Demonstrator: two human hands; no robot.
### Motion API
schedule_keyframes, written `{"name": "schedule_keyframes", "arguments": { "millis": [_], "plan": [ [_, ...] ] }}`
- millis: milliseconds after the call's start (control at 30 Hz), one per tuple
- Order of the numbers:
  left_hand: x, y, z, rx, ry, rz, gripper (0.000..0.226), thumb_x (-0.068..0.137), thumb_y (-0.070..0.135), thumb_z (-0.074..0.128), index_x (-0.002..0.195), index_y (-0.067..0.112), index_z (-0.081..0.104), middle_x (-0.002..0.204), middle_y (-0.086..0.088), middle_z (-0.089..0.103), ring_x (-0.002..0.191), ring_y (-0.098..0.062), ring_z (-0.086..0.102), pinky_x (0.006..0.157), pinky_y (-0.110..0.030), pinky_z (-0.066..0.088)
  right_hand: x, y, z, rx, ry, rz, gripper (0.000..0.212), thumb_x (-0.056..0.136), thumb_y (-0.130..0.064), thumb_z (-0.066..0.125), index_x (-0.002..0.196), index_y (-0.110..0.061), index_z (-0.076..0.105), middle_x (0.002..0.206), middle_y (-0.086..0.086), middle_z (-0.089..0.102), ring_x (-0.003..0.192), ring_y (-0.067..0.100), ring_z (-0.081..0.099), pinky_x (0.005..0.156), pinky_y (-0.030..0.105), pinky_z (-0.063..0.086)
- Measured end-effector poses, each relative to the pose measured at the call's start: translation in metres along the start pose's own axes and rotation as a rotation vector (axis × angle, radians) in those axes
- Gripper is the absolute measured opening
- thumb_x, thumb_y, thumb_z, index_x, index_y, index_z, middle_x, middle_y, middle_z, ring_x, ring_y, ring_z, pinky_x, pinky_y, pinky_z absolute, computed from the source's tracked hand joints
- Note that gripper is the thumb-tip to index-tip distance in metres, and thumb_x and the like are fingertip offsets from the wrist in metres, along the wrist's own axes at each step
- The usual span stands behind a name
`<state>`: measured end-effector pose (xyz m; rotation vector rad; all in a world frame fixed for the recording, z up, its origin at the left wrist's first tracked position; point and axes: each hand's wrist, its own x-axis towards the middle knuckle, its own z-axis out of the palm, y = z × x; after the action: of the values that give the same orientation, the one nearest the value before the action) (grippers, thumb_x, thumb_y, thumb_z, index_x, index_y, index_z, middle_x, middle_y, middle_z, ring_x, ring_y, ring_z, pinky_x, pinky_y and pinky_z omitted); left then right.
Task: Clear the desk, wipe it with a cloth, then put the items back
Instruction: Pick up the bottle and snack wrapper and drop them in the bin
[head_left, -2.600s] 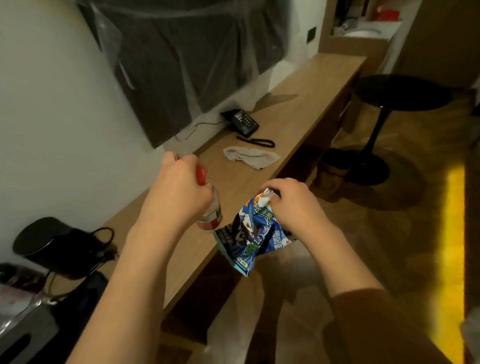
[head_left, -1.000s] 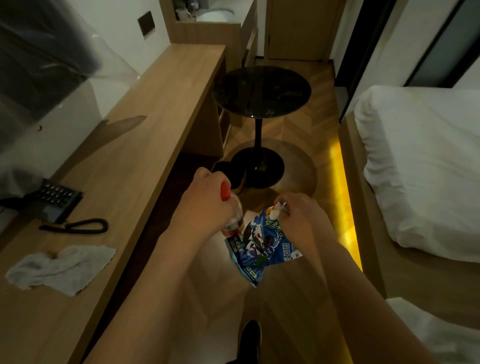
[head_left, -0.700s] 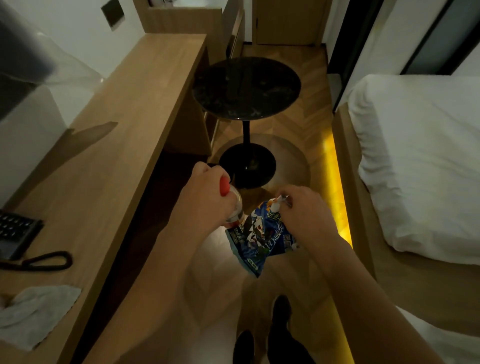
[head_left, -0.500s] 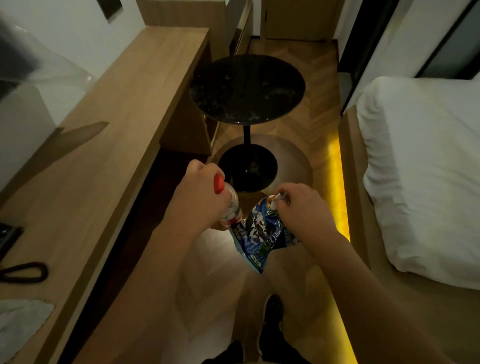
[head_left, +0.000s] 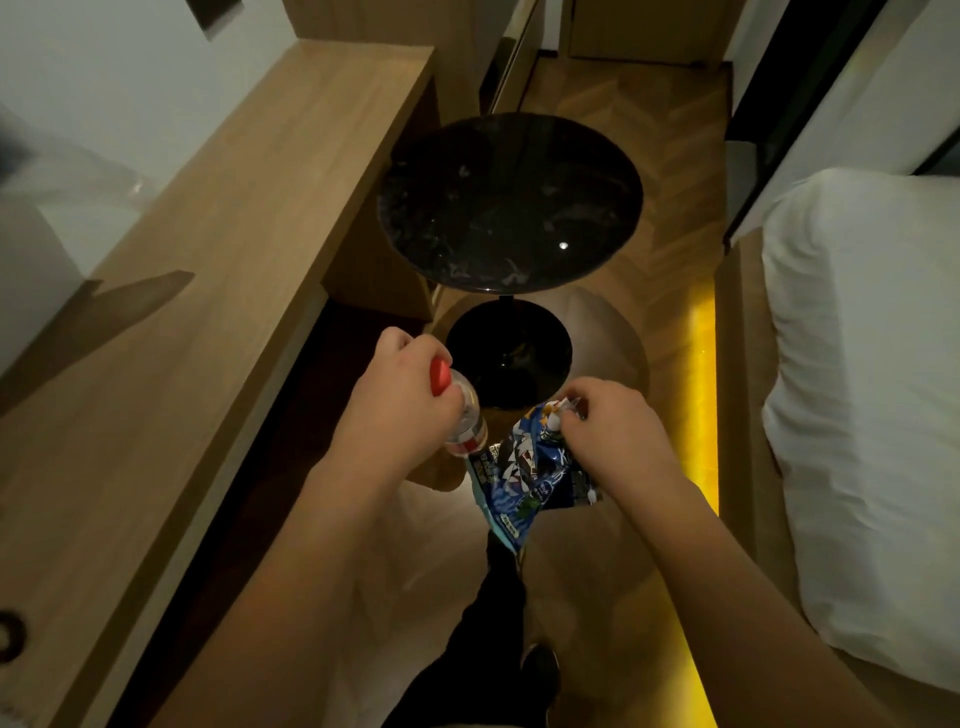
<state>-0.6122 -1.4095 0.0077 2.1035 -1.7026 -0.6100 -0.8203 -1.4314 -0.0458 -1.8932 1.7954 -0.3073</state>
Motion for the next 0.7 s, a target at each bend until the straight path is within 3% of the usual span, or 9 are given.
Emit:
{"name": "schedule_keyframes", "arguments": {
  "millis": [100,233,433,600,700],
  "plan": [
    [0.046,-0.005,0.006,-0.013,-0.013,-0.013,0.037,0.091,0.036,0.068,0.124,0.03,0.053,0.118,0.012,0.036,0.094,-0.011,0.051,0.061,-0.011,0.035,0.047,-0.004,0.002,-0.039,-0.015,0.03,0.023,0.096,-0.026,0.053,0.114,-0.024,0.066,0.095,-0.002,0.063,0.067,0.007,0.045,0.049,0.016,0.026],
    [0.118,-0.017,0.01,0.002,-0.009,-0.09,0.036,0.091,0.037,0.068,0.124,0.031,0.053,0.116,0.011,0.038,0.081,-0.006,0.049,0.058,-0.012,0.034,0.114,-0.02,0.005,-0.165,-0.014,0.109,0.015,0.096,-0.029,0.051,0.094,-0.023,0.064,0.066,-0.01,0.046,0.053,0.001,0.038,0.043,0.022,0.025],
    [0.205,-0.033,0.004,0.053,0.012,-0.176,0.037,0.091,0.04,0.066,0.124,0.031,0.052,0.112,0.012,0.035,0.075,-0.003,0.043,0.055,-0.014,0.031,0.2,-0.05,0.009,-0.261,-0.076,0.131,0.026,0.096,-0.028,0.051,0.071,-0.026,0.046,0.063,-0.008,0.046,0.051,0.006,0.039,0.043,0.022,0.023],
    [0.239,-0.055,-0.003,0.044,0.045,-0.269,0.035,0.09,0.04,0.067,0.121,0.031,0.053,0.111,0.012,0.035,0.076,-0.001,0.04,0.055,-0.014,0.03,0.253,-0.068,0.028,-0.272,-0.228,0.057,0.015,0.096,-0.029,0.051,0.084,-0.022,0.058,0.069,-0.006,0.054,0.056,0.008,0.048,0.045,0.024,0.03],
    [0.244,-0.073,-0.007,0.037,0.07,-0.349,0.036,0.09,0.039,0.067,0.123,0.031,0.052,0.112,0.012,0.034,0.078,-0.004,0.042,0.056,-0.015,0.031,0.283,-0.08,0.046,-0.283,-0.352,0.025,0.012,0.096,-0.029,0.053,0.089,-0.022,0.06,0.074,-0.003,0.059,0.064,0.013,0.056,0.052,0.027,0.044]
  ]
}}
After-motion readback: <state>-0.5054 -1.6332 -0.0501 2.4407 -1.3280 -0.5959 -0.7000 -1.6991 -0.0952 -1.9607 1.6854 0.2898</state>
